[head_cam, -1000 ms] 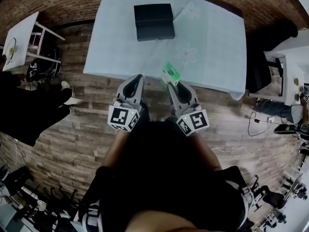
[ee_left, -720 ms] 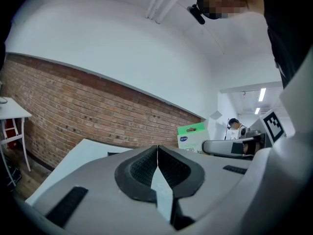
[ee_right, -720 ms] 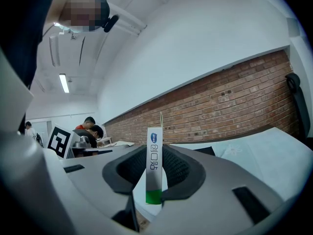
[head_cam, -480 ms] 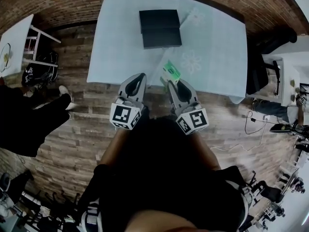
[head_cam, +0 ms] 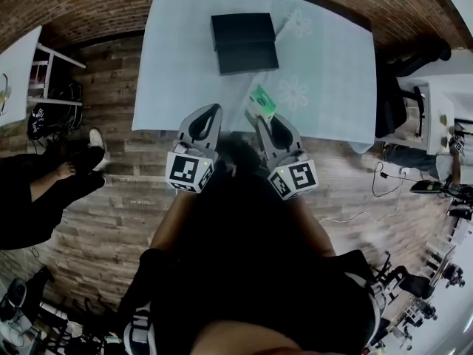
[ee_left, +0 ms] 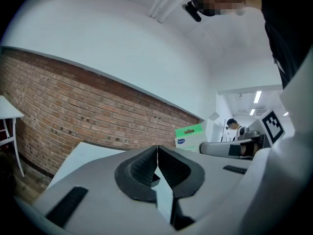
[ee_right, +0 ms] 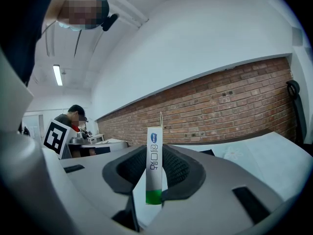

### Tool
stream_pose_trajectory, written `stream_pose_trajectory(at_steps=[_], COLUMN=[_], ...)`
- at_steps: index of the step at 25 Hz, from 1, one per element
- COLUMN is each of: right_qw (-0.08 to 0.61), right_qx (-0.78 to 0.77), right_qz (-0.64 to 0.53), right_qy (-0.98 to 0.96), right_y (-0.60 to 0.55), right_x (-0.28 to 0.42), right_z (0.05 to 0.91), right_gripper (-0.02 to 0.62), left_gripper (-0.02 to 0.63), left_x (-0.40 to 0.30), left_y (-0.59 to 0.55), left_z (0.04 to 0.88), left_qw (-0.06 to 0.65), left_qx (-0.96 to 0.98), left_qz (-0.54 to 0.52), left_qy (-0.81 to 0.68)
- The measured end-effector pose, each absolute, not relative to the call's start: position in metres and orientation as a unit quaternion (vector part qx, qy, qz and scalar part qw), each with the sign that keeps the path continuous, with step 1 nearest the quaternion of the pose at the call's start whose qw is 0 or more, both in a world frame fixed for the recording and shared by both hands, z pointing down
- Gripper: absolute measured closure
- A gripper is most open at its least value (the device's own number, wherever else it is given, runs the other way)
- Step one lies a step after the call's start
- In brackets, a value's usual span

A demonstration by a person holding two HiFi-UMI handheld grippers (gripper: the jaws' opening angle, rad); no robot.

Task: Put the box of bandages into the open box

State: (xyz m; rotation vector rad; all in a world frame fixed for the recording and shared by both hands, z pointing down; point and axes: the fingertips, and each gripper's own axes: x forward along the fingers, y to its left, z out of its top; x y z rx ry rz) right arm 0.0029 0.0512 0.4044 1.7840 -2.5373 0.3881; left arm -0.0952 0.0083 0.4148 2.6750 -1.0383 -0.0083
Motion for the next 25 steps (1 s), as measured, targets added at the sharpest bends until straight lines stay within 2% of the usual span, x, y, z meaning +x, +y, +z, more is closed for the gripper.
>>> stream_pose_trajectory(at_steps=[25], right_qw=[0.044], right_qx=[0.511], right_qz=[0.146], right_qy=[-0.846], right_y=[-0.061], right_x=[0.054], right_z=[0.444], right_gripper=[0.485], left_gripper=[0.571], left_x=[-0.037], left_y=[-0.099], left_z=[0.437], left_qw=[0.153], left_qx=[0.904], left_qz=[0.020], left_qy=[-0.398])
